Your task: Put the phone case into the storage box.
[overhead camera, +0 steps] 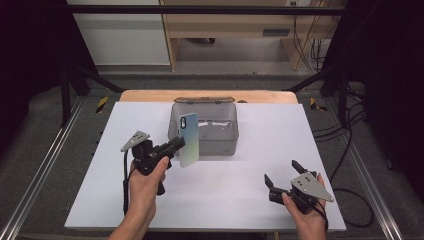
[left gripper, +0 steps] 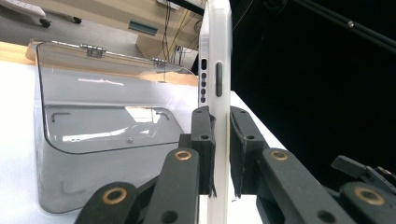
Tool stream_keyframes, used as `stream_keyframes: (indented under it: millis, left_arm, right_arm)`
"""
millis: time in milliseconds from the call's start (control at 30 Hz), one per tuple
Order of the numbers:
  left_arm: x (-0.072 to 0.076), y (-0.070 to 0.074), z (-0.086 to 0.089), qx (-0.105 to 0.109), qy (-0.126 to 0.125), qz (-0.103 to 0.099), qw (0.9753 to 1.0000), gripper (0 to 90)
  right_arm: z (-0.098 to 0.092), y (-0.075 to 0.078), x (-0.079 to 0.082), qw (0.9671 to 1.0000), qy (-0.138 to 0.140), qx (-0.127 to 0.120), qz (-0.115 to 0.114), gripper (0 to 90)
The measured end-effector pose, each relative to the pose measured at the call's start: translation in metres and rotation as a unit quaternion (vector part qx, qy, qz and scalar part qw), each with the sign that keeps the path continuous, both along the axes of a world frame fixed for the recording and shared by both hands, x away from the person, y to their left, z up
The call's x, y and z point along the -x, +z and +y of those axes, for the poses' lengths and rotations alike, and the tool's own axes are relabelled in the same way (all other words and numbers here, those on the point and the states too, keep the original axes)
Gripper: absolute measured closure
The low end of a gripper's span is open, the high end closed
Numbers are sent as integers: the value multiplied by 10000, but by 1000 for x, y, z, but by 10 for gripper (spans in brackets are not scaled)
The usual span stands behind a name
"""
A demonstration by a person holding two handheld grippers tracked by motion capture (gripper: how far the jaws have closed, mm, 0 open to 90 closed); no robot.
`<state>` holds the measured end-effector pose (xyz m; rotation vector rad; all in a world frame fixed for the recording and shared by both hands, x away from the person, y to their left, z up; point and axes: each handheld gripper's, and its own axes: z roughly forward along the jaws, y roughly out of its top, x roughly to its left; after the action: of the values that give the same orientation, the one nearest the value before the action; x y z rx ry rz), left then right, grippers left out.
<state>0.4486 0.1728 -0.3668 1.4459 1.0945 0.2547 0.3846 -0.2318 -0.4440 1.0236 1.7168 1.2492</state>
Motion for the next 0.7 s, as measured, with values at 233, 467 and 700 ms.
stream_keyframes:
  millis: [233,467,700]
  left_arm:
    - [-5,9,-10,-195,6,85,9998,810]
    - [-22,25,-21,-509,30,151,9986,810]
    - [-39,32,-32,-591,58,348,9976,810]
  right_arm:
    - [-7,-4,-1,9999,-110,-99,53,49]
    - [-12,-3,1,9996,-228,-188,-4,48]
    - [-10,-1,4,9996,-238,-135,-71,49]
